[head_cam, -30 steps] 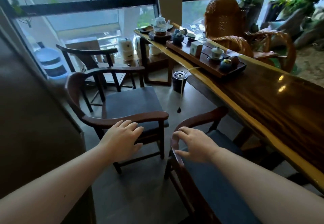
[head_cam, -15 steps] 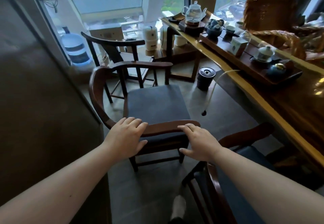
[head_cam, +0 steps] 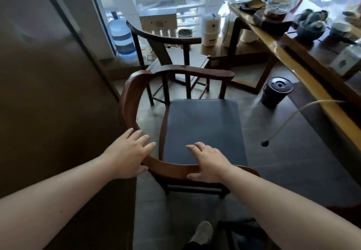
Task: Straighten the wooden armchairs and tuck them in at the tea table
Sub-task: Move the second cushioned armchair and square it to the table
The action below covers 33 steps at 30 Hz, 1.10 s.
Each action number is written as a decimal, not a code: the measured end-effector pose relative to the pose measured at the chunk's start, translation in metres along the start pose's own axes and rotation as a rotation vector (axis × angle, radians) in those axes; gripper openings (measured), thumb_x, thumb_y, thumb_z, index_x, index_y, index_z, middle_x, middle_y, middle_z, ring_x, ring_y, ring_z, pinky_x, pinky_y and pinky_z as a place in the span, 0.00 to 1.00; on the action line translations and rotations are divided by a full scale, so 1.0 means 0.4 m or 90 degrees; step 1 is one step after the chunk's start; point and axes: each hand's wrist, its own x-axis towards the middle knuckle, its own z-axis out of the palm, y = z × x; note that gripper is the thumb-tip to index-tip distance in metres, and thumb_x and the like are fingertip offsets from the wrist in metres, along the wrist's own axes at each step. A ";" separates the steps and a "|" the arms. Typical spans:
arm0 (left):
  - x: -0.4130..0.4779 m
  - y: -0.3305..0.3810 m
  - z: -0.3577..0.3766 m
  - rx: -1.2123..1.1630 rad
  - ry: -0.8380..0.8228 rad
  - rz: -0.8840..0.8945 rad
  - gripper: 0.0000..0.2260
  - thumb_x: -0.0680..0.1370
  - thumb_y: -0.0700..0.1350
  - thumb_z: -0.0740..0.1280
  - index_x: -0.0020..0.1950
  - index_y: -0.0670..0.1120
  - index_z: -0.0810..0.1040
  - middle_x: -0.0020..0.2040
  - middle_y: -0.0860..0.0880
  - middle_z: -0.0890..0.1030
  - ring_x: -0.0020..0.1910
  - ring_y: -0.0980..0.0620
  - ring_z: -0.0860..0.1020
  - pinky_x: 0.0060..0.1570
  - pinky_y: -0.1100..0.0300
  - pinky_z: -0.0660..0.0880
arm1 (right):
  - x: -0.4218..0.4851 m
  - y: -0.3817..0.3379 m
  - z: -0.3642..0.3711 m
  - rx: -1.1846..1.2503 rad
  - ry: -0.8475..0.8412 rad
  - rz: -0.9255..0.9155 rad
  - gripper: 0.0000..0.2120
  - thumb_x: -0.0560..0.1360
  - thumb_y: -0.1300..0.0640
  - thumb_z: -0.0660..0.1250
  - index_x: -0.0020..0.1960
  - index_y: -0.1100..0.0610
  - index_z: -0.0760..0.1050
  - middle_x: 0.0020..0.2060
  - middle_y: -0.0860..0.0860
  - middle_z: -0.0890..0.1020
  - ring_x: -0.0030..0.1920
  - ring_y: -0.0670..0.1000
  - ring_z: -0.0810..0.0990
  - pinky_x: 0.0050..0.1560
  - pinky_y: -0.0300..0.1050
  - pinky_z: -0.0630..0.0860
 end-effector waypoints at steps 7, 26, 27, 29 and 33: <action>0.051 -0.082 0.023 0.016 -0.085 -0.018 0.34 0.77 0.64 0.59 0.77 0.51 0.53 0.77 0.43 0.60 0.75 0.40 0.54 0.74 0.42 0.52 | 0.122 -0.015 0.045 -0.031 -0.104 -0.035 0.46 0.68 0.32 0.69 0.77 0.47 0.54 0.72 0.54 0.66 0.69 0.59 0.67 0.67 0.58 0.67; 0.269 -0.236 0.199 0.201 -0.244 0.089 0.23 0.77 0.51 0.65 0.72 0.53 0.65 0.70 0.46 0.69 0.74 0.31 0.55 0.65 0.24 0.42 | 0.202 0.016 0.143 0.076 -0.293 0.075 0.40 0.61 0.25 0.70 0.61 0.50 0.65 0.57 0.51 0.80 0.57 0.57 0.78 0.49 0.50 0.74; 0.274 -0.237 0.206 0.211 -0.240 0.094 0.23 0.78 0.51 0.65 0.72 0.53 0.65 0.70 0.46 0.70 0.73 0.31 0.55 0.65 0.24 0.42 | 0.204 0.023 0.144 0.076 -0.303 0.077 0.37 0.61 0.24 0.70 0.56 0.49 0.66 0.53 0.51 0.81 0.54 0.57 0.79 0.47 0.49 0.73; 0.274 -0.239 0.214 0.225 -0.231 0.101 0.23 0.78 0.51 0.64 0.72 0.54 0.64 0.71 0.47 0.69 0.73 0.31 0.55 0.65 0.24 0.42 | 0.221 0.027 0.137 0.079 -0.341 0.089 0.35 0.58 0.21 0.68 0.49 0.49 0.70 0.46 0.49 0.81 0.49 0.56 0.79 0.45 0.48 0.73; 0.266 -0.238 0.223 0.229 -0.204 0.116 0.22 0.79 0.50 0.61 0.73 0.54 0.64 0.72 0.47 0.69 0.74 0.31 0.56 0.65 0.25 0.41 | 0.231 0.037 0.139 0.096 -0.396 0.097 0.36 0.55 0.20 0.67 0.46 0.48 0.73 0.43 0.48 0.80 0.45 0.55 0.79 0.45 0.49 0.74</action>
